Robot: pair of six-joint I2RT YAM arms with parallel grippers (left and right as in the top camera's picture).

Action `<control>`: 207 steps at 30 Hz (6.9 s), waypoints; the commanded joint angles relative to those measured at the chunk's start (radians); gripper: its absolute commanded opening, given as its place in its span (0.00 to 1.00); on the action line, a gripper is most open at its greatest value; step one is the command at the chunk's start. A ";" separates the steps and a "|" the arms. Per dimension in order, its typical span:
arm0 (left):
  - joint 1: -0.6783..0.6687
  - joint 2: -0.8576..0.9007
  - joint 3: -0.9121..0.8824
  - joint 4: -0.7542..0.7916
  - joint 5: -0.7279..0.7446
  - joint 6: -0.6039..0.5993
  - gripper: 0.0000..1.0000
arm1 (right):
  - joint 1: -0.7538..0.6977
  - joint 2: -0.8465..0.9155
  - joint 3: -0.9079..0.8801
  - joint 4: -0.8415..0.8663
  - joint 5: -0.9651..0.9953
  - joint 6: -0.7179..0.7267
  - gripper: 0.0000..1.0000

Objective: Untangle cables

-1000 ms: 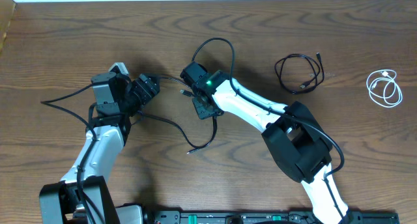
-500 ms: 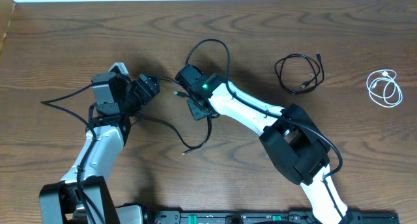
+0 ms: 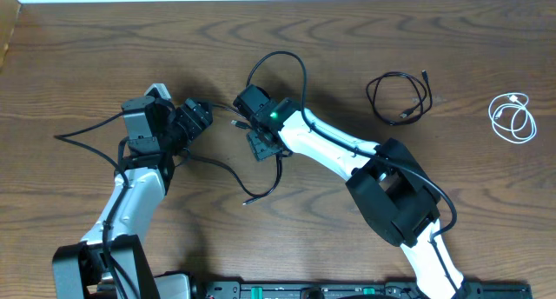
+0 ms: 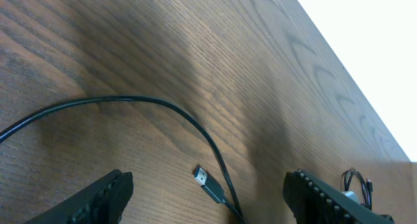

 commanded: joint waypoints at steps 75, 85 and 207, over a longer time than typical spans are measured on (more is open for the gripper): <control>0.004 0.000 0.018 0.002 -0.013 0.011 0.79 | 0.005 -0.167 -0.258 0.014 -0.095 0.284 0.20; 0.004 0.000 0.018 0.001 -0.013 0.011 0.79 | -0.017 -0.167 -0.271 0.026 -0.096 0.331 0.25; 0.004 0.000 0.018 0.001 -0.013 0.011 0.78 | -0.232 -0.216 -0.113 0.051 0.093 0.039 0.46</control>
